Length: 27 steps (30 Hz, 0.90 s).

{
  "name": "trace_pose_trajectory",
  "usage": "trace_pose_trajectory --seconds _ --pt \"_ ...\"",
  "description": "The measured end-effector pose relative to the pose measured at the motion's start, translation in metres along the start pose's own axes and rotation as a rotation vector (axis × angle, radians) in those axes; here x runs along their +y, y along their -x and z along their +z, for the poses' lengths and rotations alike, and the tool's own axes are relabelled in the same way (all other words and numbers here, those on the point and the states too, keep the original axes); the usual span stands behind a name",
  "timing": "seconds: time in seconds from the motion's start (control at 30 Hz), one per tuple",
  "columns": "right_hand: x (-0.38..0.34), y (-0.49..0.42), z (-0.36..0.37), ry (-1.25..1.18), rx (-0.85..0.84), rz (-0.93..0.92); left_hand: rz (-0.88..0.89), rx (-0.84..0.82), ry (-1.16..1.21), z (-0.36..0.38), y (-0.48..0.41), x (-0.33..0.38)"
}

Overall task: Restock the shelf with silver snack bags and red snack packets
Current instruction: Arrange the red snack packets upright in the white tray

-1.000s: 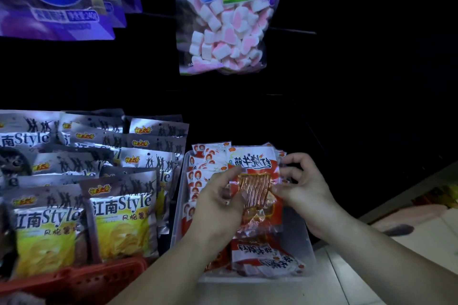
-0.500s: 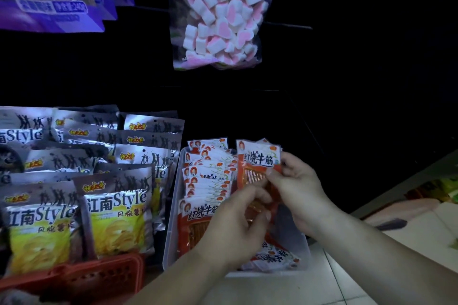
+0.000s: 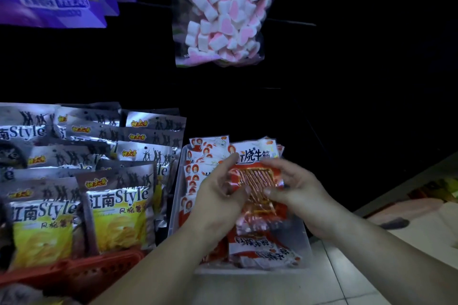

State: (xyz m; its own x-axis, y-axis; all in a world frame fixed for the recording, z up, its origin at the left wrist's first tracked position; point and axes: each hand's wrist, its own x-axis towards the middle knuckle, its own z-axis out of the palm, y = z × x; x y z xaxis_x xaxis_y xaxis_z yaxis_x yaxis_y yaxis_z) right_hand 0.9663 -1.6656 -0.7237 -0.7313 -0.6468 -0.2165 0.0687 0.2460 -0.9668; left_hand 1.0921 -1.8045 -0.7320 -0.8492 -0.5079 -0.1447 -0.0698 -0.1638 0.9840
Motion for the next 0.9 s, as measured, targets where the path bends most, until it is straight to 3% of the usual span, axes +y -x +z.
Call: trace_pose_trajectory --seconds 0.2,0.43,0.6,0.77,0.9 --pt "0.004 -0.005 0.003 -0.018 0.175 -0.003 -0.099 -0.166 0.041 0.002 0.009 -0.008" --pt "0.008 0.0 -0.005 0.11 0.017 -0.016 -0.016 -0.051 -0.122 0.001 0.002 -0.01" --pt "0.003 -0.009 -0.01 0.089 0.235 -0.17 0.045 -0.023 -0.141 0.001 -0.003 -0.012" --pt "0.0 -0.021 -0.021 0.419 0.176 -0.242 0.064 0.014 -0.339 -0.006 -0.018 -0.037" --pt "0.032 -0.02 -0.022 0.484 0.054 -0.101 0.004 0.036 -0.365 -0.011 -0.025 -0.057"
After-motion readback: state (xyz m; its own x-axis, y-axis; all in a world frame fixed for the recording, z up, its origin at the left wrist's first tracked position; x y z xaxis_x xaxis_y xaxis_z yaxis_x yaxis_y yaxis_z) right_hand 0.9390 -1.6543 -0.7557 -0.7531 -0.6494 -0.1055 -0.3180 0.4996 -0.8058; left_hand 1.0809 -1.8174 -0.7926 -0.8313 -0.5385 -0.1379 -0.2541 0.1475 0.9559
